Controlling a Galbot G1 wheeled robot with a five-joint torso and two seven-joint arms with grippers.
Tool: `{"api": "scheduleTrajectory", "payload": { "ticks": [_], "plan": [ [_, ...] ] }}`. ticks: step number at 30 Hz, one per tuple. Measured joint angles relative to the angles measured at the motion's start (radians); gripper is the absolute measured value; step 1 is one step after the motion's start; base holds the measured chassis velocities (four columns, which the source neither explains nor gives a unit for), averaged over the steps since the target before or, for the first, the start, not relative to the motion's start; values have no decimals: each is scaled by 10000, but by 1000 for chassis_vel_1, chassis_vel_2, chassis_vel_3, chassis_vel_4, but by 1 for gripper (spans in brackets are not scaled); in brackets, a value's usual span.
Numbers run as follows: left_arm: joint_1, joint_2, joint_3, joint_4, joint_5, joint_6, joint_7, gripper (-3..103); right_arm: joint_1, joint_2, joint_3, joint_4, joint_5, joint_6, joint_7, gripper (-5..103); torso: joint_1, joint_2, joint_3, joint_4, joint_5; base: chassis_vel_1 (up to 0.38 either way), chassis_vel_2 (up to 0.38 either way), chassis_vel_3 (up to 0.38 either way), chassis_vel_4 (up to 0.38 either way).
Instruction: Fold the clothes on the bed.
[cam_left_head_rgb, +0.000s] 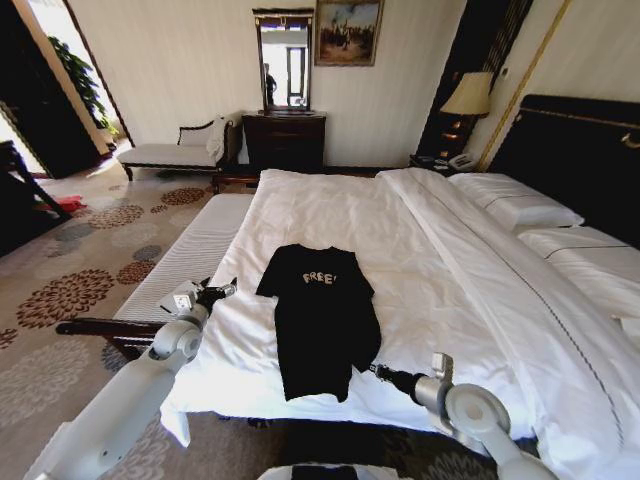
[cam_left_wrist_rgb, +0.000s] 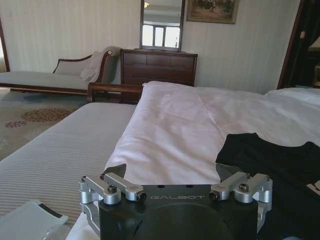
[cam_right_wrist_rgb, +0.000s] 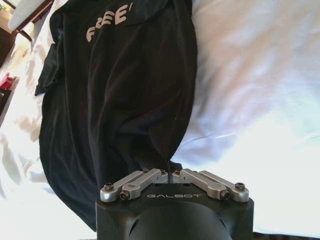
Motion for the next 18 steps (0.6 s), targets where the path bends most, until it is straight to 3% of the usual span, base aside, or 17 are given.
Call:
{"api": "scheduleTrajectory", "payload": {
  "ticks": [8, 17, 18],
  "plan": [
    [103, -28, -86, -104, 0, -7, 4, 100, -833, -543, 589, 58, -1112, 0, -570, 0, 0, 0, 0, -2, 0, 0, 0, 0, 0],
    [96, -49, -130, -120, -30, -16, 53, 100, -1170, -1228, 1308, -57, -1516, 1, -726, 0, 0, -1, 0, 1, 1, 0, 0, 0, 0],
    [94, -10, -156, -123, -43, -22, 81, 100, -1601, -1341, 1354, 128, -2253, 2, -854, 0, -1, -1, 0, 1, 1, 0, 0, 0, 0]
  ]
}}
